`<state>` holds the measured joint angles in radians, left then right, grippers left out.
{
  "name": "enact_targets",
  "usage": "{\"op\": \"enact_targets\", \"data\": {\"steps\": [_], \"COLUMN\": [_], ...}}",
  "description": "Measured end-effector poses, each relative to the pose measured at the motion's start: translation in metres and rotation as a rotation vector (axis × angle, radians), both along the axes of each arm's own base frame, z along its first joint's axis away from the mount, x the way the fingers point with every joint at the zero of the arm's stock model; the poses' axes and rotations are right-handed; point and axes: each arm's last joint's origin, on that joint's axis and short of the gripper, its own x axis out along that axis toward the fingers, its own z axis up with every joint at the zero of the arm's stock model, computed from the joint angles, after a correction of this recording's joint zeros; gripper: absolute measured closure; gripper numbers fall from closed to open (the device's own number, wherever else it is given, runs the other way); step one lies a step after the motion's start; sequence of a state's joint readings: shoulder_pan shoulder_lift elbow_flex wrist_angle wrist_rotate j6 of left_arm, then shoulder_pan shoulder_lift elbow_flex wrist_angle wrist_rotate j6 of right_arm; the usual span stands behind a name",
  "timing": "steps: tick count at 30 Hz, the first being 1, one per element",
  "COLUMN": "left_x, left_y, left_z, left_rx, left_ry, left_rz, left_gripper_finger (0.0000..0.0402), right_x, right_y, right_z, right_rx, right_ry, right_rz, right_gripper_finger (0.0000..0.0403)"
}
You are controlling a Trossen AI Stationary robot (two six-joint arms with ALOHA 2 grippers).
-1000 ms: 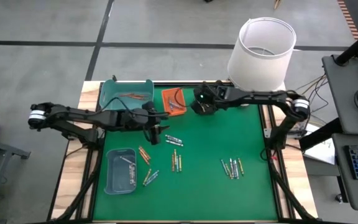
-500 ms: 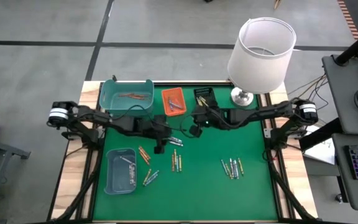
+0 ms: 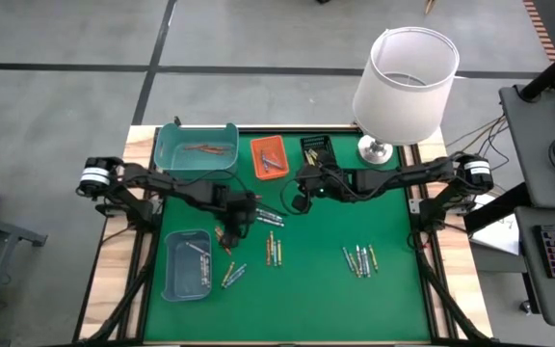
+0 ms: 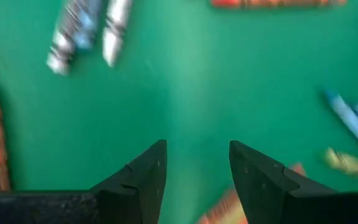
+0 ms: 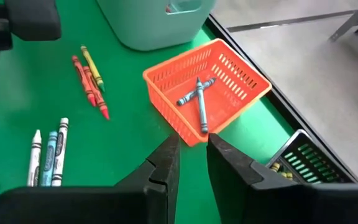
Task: Sort crayons
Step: Put the orange crayon into the green bin
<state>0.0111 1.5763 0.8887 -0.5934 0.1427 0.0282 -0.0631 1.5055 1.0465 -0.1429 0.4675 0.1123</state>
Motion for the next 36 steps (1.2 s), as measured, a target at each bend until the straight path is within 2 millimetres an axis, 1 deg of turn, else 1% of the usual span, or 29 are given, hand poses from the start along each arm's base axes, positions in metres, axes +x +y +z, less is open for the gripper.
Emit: {"op": "enact_targets", "data": {"steps": [3, 6, 10, 19, 29, 36], "left_x": [-0.005, -0.007, -0.009, -0.006, -0.004, -0.004], "left_y": [-0.002, -0.003, -0.006, -0.009, -0.009, -0.008], "left_z": [0.008, 0.010, 0.003, -0.012, -0.018, -0.018], "left_rx": [-0.004, 0.000, 0.008, 0.012, 0.030, 0.054], "left_ry": [0.088, 0.118, 0.131, 0.181, 0.195, 0.197], "left_rz": [-0.063, -0.094, -0.149, -0.189, -0.187, -0.205], "left_gripper_finger": [0.0245, 0.0244, 0.0244, 0.0244, 0.0244, 0.0244], "right_x": [0.001, 0.001, 0.001, 0.001, 0.001, 0.001], "right_y": [0.000, 0.000, 0.000, 0.002, 0.002, 0.002], "right_z": [0.002, 0.003, 0.001, 0.001, 0.002, 0.002], "right_rx": [0.002, 0.014, 0.014, 0.014, 0.015, 0.014], "right_ry": [-0.009, -0.018, -0.013, -0.013, -0.016, -0.015], "right_rz": [-0.001, -0.007, -0.007, -0.002, -0.002, -0.002], "right_gripper_finger": [0.0330, 0.0328, 0.0332, 0.0330, 0.0335, 0.0328]}}
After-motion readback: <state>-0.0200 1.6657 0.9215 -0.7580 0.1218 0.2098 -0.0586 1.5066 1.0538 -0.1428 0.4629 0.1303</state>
